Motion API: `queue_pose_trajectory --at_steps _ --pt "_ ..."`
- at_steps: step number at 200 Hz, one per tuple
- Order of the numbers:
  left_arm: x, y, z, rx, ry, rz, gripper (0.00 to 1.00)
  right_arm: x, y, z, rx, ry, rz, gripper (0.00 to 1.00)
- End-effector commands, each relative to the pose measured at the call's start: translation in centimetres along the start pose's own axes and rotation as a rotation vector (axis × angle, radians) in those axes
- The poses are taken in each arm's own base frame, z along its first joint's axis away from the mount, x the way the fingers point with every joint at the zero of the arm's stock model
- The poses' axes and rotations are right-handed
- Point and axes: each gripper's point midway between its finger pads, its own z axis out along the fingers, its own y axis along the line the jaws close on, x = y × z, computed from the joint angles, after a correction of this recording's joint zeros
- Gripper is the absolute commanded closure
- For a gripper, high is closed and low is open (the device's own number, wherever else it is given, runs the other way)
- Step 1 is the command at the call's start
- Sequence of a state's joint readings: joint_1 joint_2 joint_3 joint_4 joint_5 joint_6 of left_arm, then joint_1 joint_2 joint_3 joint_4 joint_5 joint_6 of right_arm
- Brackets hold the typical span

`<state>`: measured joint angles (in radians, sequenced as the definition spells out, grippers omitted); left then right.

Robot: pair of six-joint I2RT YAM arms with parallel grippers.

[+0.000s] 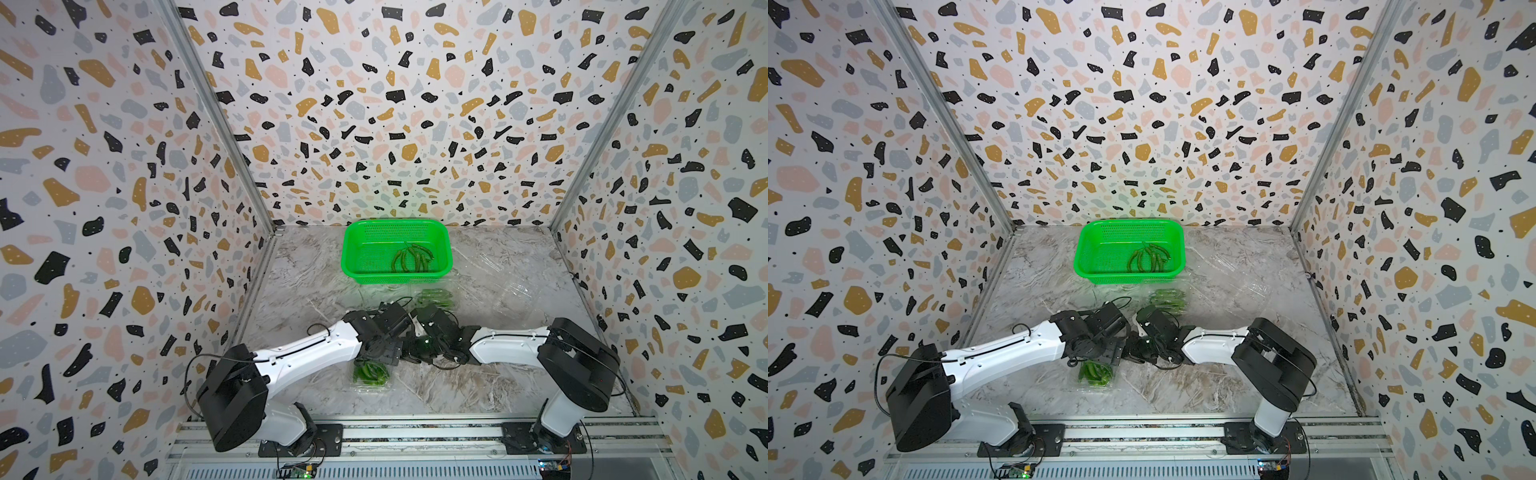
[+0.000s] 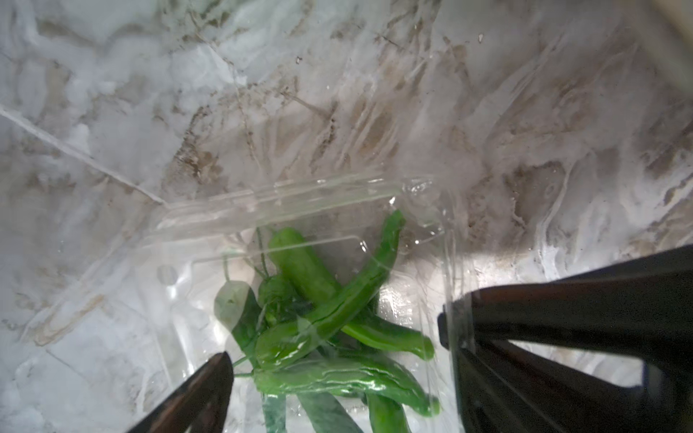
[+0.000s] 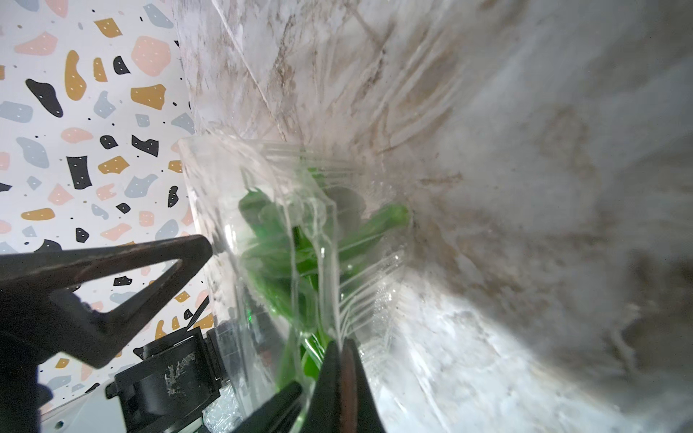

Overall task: Take small green peppers out of containers
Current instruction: Open the packing box at the center of the board.

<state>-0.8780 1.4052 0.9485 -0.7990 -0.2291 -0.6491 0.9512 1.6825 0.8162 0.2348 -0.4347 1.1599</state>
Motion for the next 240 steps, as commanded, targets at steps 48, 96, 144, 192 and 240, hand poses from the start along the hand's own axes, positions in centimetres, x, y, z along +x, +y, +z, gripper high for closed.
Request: queue_pose_trajectory --at_steps 48,96,144,192,240 --pt "-2.4 4.9 -3.4 -0.249 -0.119 0.046 0.22 1.1 -1.1 -2.0 0.049 -0.016 -0.002 1.00" --pt "-3.2 7.9 -7.4 -0.363 -0.187 0.086 0.27 1.5 -3.3 -2.2 0.117 -0.022 0.003 1.00" --pt "-2.4 11.2 -11.2 -0.437 -0.208 0.068 0.27 0.7 -3.6 -3.0 0.162 -0.074 0.005 1.00" --pt "-1.8 14.5 -12.7 -0.355 -0.178 -0.104 0.23 -1.3 -3.4 -5.8 0.214 -0.160 -0.023 0.99" --pt "-2.7 11.7 -11.4 -0.052 -0.125 -0.228 0.18 -1.9 -0.5 -8.4 0.303 -0.084 -0.268 0.38"
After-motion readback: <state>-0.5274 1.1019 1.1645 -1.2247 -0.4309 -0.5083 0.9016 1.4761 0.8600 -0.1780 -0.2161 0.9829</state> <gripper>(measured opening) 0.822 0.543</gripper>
